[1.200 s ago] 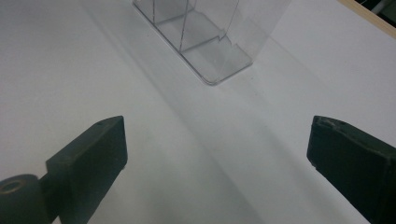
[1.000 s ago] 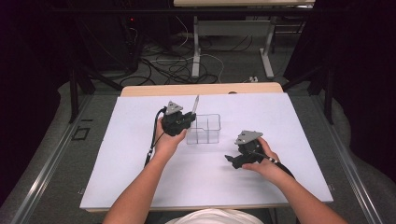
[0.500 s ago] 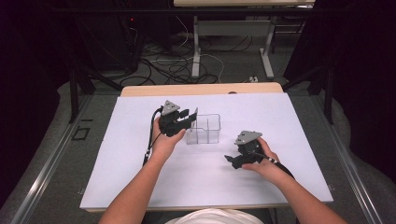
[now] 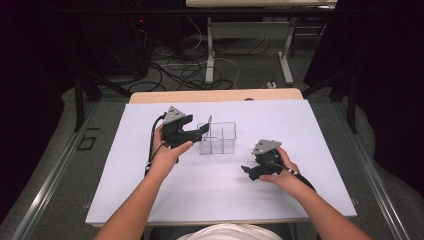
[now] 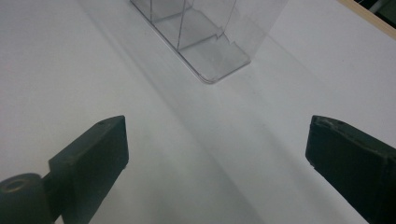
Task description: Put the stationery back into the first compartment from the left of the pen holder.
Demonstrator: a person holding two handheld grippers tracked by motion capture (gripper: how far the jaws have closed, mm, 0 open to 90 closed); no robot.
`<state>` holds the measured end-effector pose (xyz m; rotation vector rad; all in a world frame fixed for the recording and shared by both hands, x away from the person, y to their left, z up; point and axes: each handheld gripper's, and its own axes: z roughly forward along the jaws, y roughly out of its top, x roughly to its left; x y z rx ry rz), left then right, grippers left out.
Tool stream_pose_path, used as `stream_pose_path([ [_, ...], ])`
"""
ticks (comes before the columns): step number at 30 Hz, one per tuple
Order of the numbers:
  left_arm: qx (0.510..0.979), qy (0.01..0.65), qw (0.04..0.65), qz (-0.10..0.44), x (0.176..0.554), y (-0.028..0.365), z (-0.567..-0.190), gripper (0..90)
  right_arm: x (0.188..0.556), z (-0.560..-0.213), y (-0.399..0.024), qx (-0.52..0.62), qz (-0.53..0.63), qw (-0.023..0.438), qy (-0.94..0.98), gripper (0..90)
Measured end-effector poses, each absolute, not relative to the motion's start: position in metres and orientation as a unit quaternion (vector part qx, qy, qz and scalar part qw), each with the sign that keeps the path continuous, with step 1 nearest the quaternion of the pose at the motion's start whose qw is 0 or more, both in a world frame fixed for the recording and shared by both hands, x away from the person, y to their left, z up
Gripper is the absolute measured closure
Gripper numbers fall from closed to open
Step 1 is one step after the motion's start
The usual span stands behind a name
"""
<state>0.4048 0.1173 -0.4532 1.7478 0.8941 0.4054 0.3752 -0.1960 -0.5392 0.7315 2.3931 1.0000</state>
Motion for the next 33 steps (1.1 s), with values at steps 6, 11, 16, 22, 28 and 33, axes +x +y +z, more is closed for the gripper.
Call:
stream_pose_path([
  [6,0.735,0.398,0.526,0.158,0.396,0.134,-0.448,20.0,0.375,-0.539,-0.196,0.266,0.361,0.222,0.866,5.5],
  [11,0.732,0.416,0.511,0.173,0.393,0.150,-0.449,9.3,0.375,-0.539,-0.196,0.264,0.362,0.223,0.866,5.5],
  [16,0.723,0.444,0.495,0.186,0.392,0.166,-0.454,0.4,0.375,-0.538,-0.196,0.270,0.358,0.220,0.866,5.5],
  [22,0.711,0.471,0.483,0.198,0.390,0.183,-0.466,0.3,0.376,-0.539,-0.198,0.278,0.358,0.221,0.863,4.7],
  [28,0.709,0.488,0.465,0.207,0.389,0.199,-0.477,0.3,0.378,-0.539,-0.201,0.291,0.360,0.224,0.858,4.6],
  [33,0.714,0.496,0.449,0.205,0.388,0.208,-0.488,0.3,0.380,-0.538,-0.204,0.303,0.356,0.235,0.852,4.5],
])
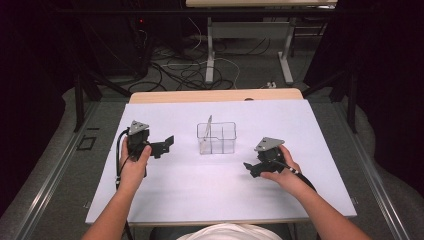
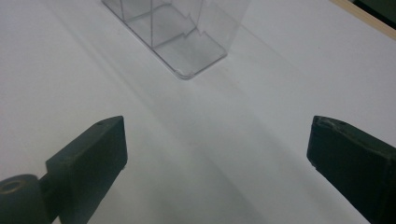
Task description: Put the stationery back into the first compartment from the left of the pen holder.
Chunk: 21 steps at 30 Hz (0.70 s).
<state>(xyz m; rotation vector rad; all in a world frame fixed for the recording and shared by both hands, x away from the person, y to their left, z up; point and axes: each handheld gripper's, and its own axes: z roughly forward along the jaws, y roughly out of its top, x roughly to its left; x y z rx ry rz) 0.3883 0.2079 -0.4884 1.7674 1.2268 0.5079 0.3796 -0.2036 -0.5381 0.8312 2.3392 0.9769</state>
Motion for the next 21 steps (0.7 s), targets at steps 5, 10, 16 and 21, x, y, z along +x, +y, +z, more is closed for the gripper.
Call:
stream_pose_path([
  [5,0.721,0.502,0.433,0.200,0.389,0.215,-0.500,0.3,0.382,-0.537,-0.208,0.316,0.364,0.236,0.844,4.6],
  [10,0.731,0.508,0.416,0.189,0.392,0.217,-0.512,0.3,0.383,-0.537,-0.212,0.327,0.358,0.234,0.843,4.6],
  [16,0.751,0.500,0.386,0.191,0.393,0.216,-0.524,0.4,0.385,-0.539,-0.214,0.333,0.360,0.231,0.840,4.6],
  [21,0.755,0.501,0.379,0.187,0.394,0.216,-0.529,0.3,0.386,-0.540,-0.214,0.334,0.362,0.233,0.839,4.6],
])
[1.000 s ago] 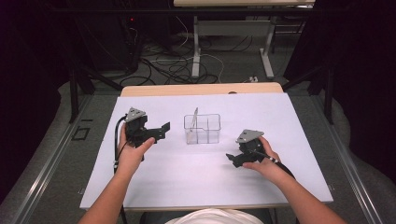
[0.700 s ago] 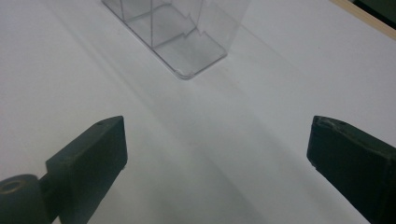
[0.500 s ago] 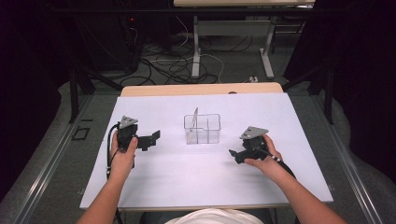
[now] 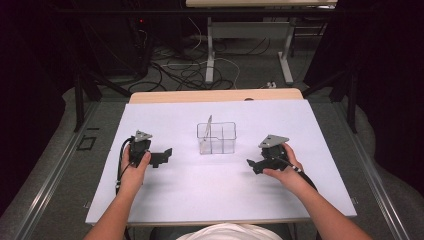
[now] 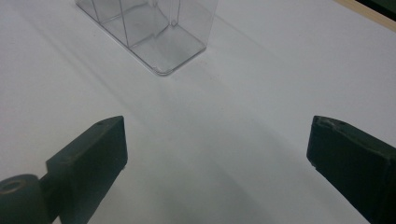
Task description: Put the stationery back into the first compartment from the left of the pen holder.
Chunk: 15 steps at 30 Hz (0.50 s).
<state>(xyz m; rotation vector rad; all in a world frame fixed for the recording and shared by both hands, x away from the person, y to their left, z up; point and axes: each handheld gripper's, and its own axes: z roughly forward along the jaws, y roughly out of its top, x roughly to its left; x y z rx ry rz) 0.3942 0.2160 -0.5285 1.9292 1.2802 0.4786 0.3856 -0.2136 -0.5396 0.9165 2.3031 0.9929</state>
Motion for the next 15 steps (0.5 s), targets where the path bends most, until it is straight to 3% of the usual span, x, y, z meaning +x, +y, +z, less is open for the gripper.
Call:
stream_pose_path([
  [15,0.749,0.516,0.374,0.179,0.3971,0.2196,-0.5339,0.4,0.3867,-0.5413,-0.2154,0.345,0.361,0.230,0.835,4.8],
])
